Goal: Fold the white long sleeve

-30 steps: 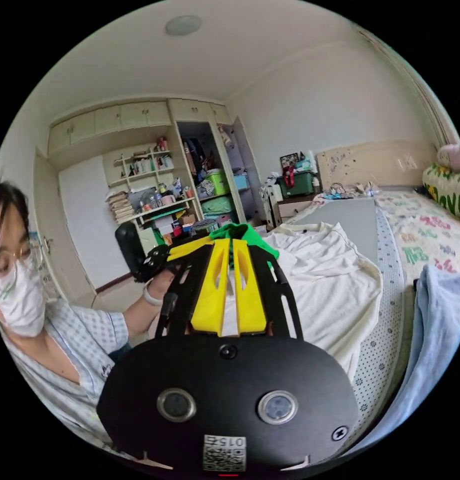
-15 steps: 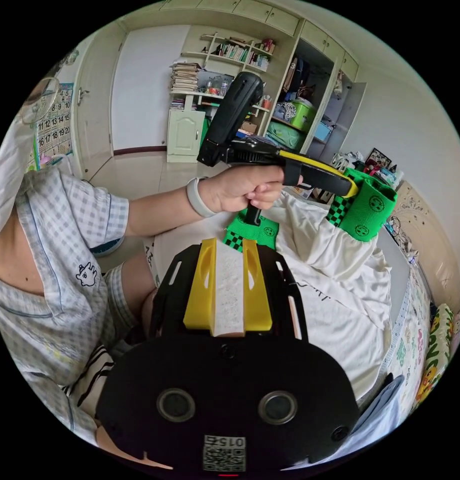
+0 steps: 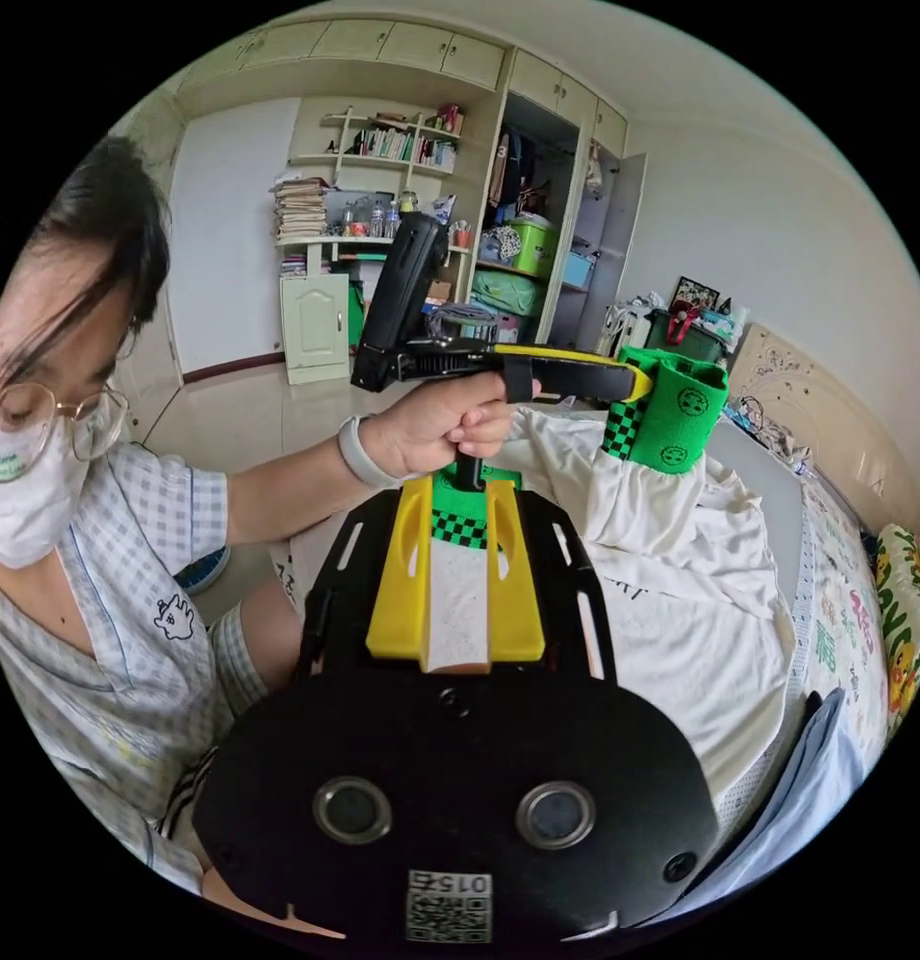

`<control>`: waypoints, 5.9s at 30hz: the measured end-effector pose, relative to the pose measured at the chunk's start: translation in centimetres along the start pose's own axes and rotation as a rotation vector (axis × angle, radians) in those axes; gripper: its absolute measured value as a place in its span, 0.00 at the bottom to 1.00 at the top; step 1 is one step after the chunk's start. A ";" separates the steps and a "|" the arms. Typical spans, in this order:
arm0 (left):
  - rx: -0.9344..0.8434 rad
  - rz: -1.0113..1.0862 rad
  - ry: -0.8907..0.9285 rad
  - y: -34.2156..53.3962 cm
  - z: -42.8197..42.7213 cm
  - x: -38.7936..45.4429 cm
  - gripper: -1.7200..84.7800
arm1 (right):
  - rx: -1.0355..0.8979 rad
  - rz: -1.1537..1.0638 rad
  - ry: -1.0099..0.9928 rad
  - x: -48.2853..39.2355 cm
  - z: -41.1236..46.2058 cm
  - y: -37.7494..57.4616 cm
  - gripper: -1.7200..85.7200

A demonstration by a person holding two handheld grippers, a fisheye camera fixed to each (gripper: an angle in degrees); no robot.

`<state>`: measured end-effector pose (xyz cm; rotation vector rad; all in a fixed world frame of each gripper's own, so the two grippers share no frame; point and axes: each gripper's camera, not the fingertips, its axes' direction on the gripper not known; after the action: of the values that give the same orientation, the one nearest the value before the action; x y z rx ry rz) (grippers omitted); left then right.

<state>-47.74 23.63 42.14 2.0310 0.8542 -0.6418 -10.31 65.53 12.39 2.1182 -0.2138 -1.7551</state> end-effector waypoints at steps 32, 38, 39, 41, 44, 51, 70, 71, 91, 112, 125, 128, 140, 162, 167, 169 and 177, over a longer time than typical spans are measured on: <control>0.025 -0.229 0.049 10.1 6.6 -3.0 0.02 | -0.055 -0.213 -0.100 -1.2 -0.3 -7.8 0.11; 0.034 -0.215 0.036 10.8 7.1 -1.4 0.02 | -0.255 -0.299 -0.048 -2.7 5.4 -3.7 0.15; 0.031 -0.207 0.027 10.8 7.3 -1.0 0.02 | -0.238 -0.275 -0.092 -2.0 6.0 -3.5 0.15; 0.022 -0.204 0.023 10.9 7.6 -0.5 0.02 | -0.256 -0.253 -0.141 -1.1 6.9 -3.5 0.15; 0.009 -0.212 0.029 11.0 8.0 0.1 0.02 | -0.297 -0.260 -0.206 -0.5 7.4 -4.3 0.14; 0.002 -0.194 0.019 10.8 8.1 2.2 0.02 | -0.367 -0.227 -0.204 0.6 8.0 -5.9 0.09; 0.009 -0.222 -0.044 9.1 2.8 6.2 0.02 | -0.297 -0.148 -0.142 5.4 2.9 -9.3 0.01; 0.015 -0.230 -0.055 8.9 2.3 6.2 0.02 | -0.288 -0.136 -0.128 6.1 2.3 -9.6 0.01; -0.157 -0.382 -1.075 3.0 -21.7 -23.4 0.03 | -0.251 0.932 1.137 51.9 -22.3 2.0 0.02; -0.236 -0.296 -0.179 10.4 -35.4 -1.6 0.12 | -0.182 0.508 0.242 21.3 -35.5 8.9 0.15; -0.281 -0.261 0.033 13.3 -33.8 5.7 0.12 | -0.115 0.583 0.196 13.1 -39.7 20.8 0.12; -0.282 -0.272 0.018 12.9 -33.2 5.5 0.11 | -0.145 0.591 0.191 12.8 -38.8 21.9 0.12; -0.150 -0.281 -0.034 10.8 -38.4 3.7 0.02 | -0.044 0.532 0.344 7.6 -43.8 24.3 0.02; -0.142 -0.352 -0.006 9.6 -41.8 -1.4 0.04 | -0.194 0.512 0.409 5.0 -43.3 24.2 0.01; -0.144 -0.319 -0.055 8.6 -43.7 -1.1 0.02 | -0.205 0.497 0.411 5.1 -42.9 23.2 0.01; -0.176 -0.310 -0.089 8.5 -43.0 -0.9 0.02 | -0.249 0.481 0.416 5.3 -42.2 22.6 0.01; -0.248 -0.311 -0.153 8.7 -38.7 -1.2 0.03 | -0.423 0.430 0.453 6.4 -39.1 20.3 0.02</control>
<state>-36.77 51.82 67.85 1.6206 1.1100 -0.8080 31.43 52.17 20.11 1.9116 -0.1419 -0.9503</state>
